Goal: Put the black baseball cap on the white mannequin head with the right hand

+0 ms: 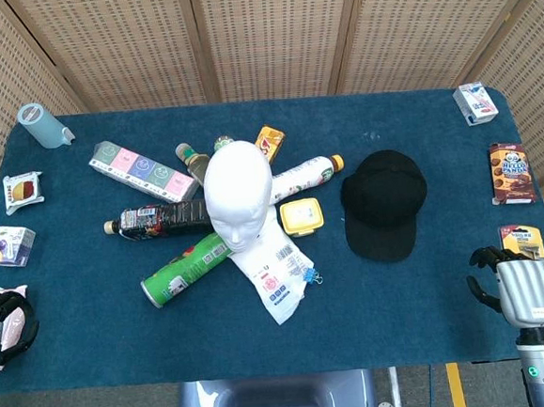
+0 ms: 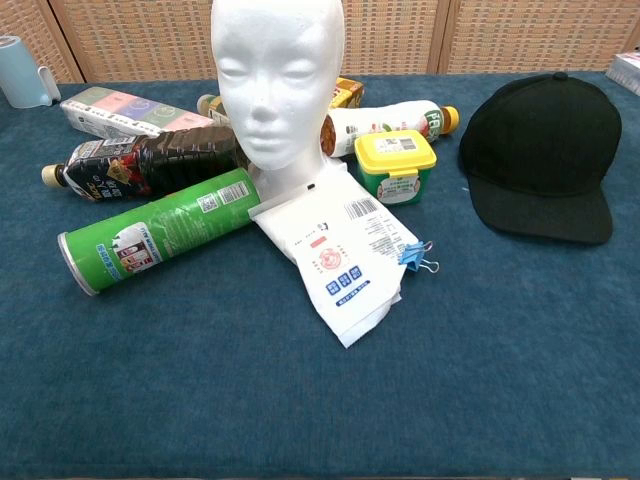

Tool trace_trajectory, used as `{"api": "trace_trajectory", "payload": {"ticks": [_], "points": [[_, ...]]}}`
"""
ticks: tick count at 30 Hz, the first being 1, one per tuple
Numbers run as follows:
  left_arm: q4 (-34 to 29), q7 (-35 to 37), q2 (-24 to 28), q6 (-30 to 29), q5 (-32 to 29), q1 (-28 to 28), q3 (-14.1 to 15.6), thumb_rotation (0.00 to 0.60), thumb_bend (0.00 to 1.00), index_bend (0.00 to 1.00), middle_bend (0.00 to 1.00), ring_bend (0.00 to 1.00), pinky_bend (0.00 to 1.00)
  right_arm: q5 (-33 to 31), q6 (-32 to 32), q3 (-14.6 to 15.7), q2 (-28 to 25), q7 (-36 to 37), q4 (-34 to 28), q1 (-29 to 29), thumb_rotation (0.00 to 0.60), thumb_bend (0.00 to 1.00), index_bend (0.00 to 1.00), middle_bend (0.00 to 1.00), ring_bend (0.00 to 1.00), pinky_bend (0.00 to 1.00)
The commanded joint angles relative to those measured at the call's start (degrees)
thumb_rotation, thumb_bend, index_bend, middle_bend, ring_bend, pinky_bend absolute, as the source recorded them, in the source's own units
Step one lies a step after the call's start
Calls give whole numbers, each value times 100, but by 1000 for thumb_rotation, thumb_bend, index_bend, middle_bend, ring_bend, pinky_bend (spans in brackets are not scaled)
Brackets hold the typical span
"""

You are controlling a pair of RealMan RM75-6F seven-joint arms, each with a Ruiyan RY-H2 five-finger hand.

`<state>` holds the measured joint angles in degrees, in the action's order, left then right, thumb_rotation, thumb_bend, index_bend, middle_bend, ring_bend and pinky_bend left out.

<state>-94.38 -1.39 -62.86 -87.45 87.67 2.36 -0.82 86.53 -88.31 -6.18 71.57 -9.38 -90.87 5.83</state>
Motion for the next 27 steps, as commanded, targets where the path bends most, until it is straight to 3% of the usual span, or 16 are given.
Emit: {"api": "trace_trajectory", "payload": {"ticks": [1, 27], "points": [[-1, -1, 1, 2, -4, -2, 1, 600, 324, 528, 443, 356, 355, 2, 4, 1, 0, 0, 0, 2, 600, 307, 486, 529, 568, 642], [-98, 17, 148, -135, 96, -43, -15, 600, 324, 528, 443, 356, 356, 188, -107, 58, -53, 136, -37, -33, 600, 301, 486, 529, 569, 643]]}}
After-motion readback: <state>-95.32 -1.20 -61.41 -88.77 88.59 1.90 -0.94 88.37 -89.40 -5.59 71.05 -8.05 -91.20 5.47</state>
